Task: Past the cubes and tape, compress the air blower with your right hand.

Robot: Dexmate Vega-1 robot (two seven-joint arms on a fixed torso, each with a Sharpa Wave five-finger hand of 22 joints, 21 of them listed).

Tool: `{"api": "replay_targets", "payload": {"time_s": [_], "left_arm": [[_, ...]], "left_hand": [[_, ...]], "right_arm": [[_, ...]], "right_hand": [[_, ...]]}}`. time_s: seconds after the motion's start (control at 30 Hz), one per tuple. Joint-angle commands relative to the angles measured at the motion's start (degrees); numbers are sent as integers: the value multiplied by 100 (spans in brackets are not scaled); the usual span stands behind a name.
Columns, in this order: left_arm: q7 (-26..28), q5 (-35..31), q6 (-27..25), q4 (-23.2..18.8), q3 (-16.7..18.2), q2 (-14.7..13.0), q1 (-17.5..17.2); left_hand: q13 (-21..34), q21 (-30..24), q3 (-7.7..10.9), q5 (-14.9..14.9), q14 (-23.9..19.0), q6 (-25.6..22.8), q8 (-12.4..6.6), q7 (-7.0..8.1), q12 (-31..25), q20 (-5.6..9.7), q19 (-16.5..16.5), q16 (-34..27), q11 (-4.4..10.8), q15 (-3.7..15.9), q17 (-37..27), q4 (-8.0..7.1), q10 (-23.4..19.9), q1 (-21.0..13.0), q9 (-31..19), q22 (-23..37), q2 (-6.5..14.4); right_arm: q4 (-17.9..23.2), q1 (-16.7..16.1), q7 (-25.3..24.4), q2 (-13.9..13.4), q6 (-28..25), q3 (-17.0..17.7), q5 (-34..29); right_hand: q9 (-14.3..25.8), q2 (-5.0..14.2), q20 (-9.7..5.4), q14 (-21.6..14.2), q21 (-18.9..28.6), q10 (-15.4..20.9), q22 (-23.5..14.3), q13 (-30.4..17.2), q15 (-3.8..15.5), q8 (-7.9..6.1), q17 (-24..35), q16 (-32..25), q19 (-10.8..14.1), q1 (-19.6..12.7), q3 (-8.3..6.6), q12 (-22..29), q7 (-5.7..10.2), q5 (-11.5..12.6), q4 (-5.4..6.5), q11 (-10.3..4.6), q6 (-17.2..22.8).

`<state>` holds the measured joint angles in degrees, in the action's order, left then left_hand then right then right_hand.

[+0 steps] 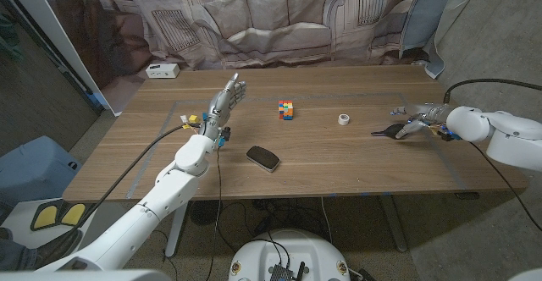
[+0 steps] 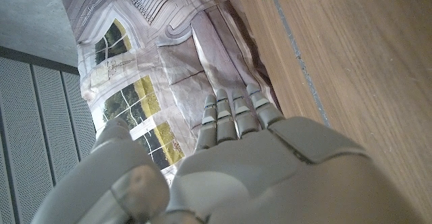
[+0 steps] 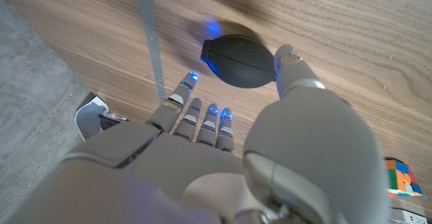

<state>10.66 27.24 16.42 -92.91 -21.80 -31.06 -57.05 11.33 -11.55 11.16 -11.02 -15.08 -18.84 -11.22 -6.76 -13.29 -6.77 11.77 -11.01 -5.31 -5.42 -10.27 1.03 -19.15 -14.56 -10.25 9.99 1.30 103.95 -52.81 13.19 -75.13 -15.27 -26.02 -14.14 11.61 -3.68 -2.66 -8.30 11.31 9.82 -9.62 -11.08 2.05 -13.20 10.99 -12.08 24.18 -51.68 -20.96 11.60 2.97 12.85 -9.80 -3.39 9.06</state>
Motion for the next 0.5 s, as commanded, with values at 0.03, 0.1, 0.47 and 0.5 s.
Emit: {"api": "replay_targets", "payload": {"time_s": [0.03, 0.1, 0.47, 0.5], "left_arm": [[72, -50, 25, -26, -10, 25, -38], [75, -53, 19, -31, -12, 25, -39], [76, -64, 24, -70, -4, 10, -61], [75, -70, 29, -70, -4, 9, -60]], "left_hand": [[28, 5, -6, 0, -39, -50, -2, 8, 6, 6, 70, -1, -26, 0, -12, 8, -46, 21, -28, 26, 48], [28, 6, -6, 0, -40, -48, -1, 11, 9, 4, 69, 0, -24, -4, -12, 9, -42, 22, -28, 26, 49], [29, 7, -7, 0, -41, -68, -4, -25, 10, 8, 73, 2, -25, 3, -11, 15, -56, 23, -27, 26, 56], [29, 7, -7, 0, -40, -72, -6, -26, 9, 8, 73, 2, -29, 6, -11, 15, -58, 23, -27, 26, 56]], "right_arm": [[-125, 131, 108, 113, 83, -171, -224], [-153, 132, 89, 138, 104, -185, -248], [-279, 83, -85, 198, 269, -208, -332], [-281, 87, -81, 203, 263, -218, -355]], "right_hand": [[9, 34, -54, -52, -1, 153, -1, -8, -20, -64, 23, -15, 43, -111, -79, 61, 37, 41, 1, -64, 165], [9, 44, -49, -62, -4, 212, -1, -8, -29, -77, 26, -17, 48, -134, -85, 75, 65, 44, 7, -94, 210], [7, 81, -3, -180, 11, 366, -2, -8, -41, -132, 32, -48, 141, -303, -141, 85, 151, 67, -7, -177, 403], [7, 84, -3, -187, 15, 383, -2, -8, -42, -132, 32, -49, 155, -323, -148, 87, 155, 70, -11, -191, 406]]}}
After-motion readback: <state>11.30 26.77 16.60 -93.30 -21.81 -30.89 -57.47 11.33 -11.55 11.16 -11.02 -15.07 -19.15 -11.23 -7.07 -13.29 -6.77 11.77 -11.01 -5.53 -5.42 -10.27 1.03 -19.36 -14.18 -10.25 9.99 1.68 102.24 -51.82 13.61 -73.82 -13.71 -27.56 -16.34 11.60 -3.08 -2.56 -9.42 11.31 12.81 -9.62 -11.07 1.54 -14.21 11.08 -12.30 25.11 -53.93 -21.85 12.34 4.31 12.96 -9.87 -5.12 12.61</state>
